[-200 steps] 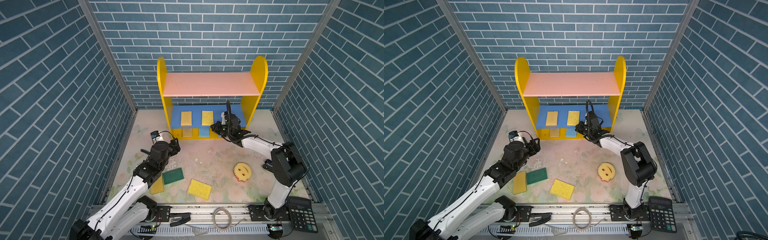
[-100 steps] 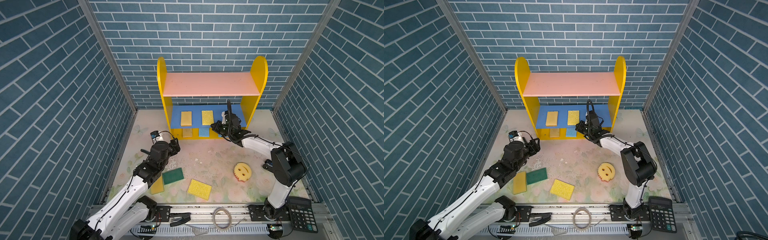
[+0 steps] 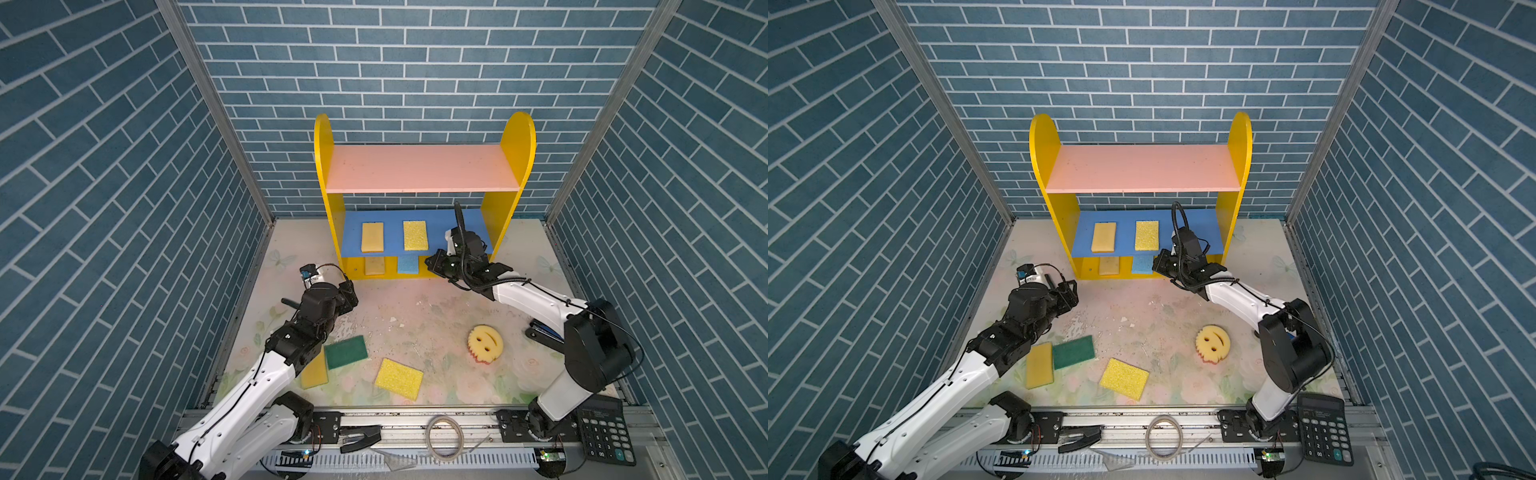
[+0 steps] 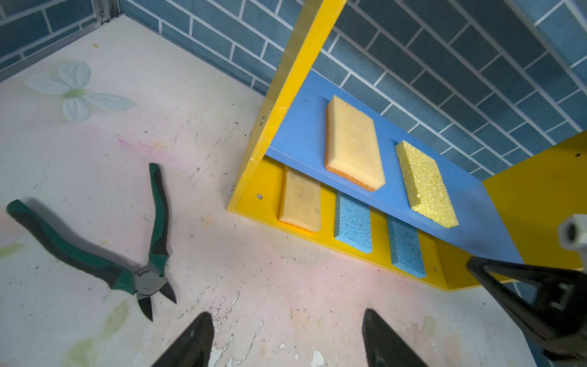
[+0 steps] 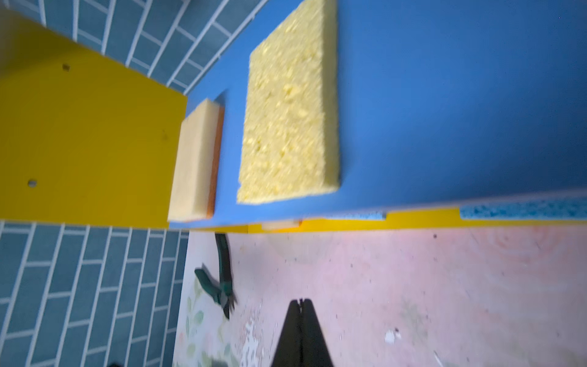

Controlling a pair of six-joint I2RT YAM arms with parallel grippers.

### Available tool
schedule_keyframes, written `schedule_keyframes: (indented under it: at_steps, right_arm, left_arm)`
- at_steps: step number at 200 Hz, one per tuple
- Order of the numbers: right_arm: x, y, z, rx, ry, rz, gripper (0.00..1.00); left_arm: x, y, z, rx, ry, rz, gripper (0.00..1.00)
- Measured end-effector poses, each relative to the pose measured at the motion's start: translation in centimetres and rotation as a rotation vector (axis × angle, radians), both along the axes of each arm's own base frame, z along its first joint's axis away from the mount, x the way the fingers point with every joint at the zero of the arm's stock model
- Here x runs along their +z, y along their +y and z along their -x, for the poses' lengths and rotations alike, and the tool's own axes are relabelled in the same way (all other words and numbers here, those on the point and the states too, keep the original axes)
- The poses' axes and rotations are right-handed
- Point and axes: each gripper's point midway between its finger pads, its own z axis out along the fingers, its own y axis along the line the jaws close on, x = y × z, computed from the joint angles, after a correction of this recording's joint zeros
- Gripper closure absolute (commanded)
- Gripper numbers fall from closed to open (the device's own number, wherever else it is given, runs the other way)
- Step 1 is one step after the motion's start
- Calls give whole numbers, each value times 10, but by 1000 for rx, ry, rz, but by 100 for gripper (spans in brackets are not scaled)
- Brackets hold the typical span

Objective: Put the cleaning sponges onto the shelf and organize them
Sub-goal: 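Lower the right gripper onto the loose yellow sponge on the table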

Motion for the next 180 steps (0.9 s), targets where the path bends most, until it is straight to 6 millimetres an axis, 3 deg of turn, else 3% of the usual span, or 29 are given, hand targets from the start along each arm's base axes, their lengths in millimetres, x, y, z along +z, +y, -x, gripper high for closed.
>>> schedule_keyframes:
  at_steps: [27, 48, 81, 143, 180]
  right_arm:
    - [-6, 21, 56, 224, -26, 155, 62]
    - [-31, 36, 96, 406, 13, 280, 57]
    - [-76, 36, 148, 588, 138, 423, 51]
    - [-101, 51, 232, 842, 209, 533, 49]
    - [-127, 58, 260, 917, 250, 621, 48]
  left_arm:
    - [3, 16, -1, 49, 16, -9, 24]
    - [21, 29, -5, 90, -10, 0, 24]
    - [49, 31, -10, 104, -71, 29, 24]
    - [45, 34, -1, 132, -59, 98, 25]
    - [28, 32, 7, 130, -25, 138, 25]
